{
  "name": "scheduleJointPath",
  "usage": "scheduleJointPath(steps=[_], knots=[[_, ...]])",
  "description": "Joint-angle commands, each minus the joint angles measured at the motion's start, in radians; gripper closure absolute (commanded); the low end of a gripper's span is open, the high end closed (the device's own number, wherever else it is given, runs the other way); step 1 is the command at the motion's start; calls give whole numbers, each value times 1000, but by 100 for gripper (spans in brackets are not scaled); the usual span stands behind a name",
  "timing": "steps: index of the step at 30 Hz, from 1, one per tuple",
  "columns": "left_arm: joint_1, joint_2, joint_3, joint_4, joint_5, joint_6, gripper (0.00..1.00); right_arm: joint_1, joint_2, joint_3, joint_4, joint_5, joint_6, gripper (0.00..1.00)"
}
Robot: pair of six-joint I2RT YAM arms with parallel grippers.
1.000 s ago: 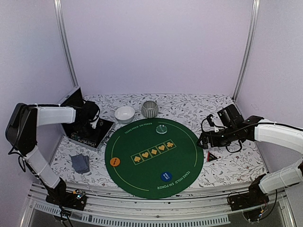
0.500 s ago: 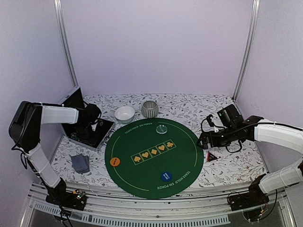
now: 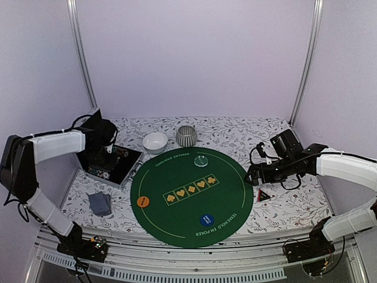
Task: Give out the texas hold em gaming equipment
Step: Pick up the pile of poker chips from the chip case, then pass from the left arm to the right
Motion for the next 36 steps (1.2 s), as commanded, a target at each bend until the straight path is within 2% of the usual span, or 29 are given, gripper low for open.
scheduleJointPath(steps=[1, 6, 9, 13, 16, 20, 25, 31, 36], knots=[[2, -150, 52, -4, 5, -17, 100, -5, -34, 58, -1, -24, -15, 1], [-48, -264, 134, -15, 249, -36, 100, -2, -60, 119, 42, -102, -44, 1], [-109, -287, 171, -3, 433, -84, 100, 89, -96, 139, 185, -153, -51, 1], [-254, -285, 203, 41, 564, -171, 100, 357, -79, 175, 385, 64, -212, 1], [-342, -272, 206, 101, 666, -213, 100, 472, 21, 211, 532, 159, -330, 5], [-410, -259, 173, 186, 774, -268, 100, 604, 184, 288, 631, 214, -611, 5], [-462, -268, 134, 227, 822, -287, 100, 694, 351, 353, 723, 278, -906, 3], [-466, -302, 97, 223, 829, -272, 100, 694, 464, 470, 722, 344, -901, 6], [-466, -311, 84, 216, 817, -258, 100, 693, 507, 513, 725, 409, -877, 16]])
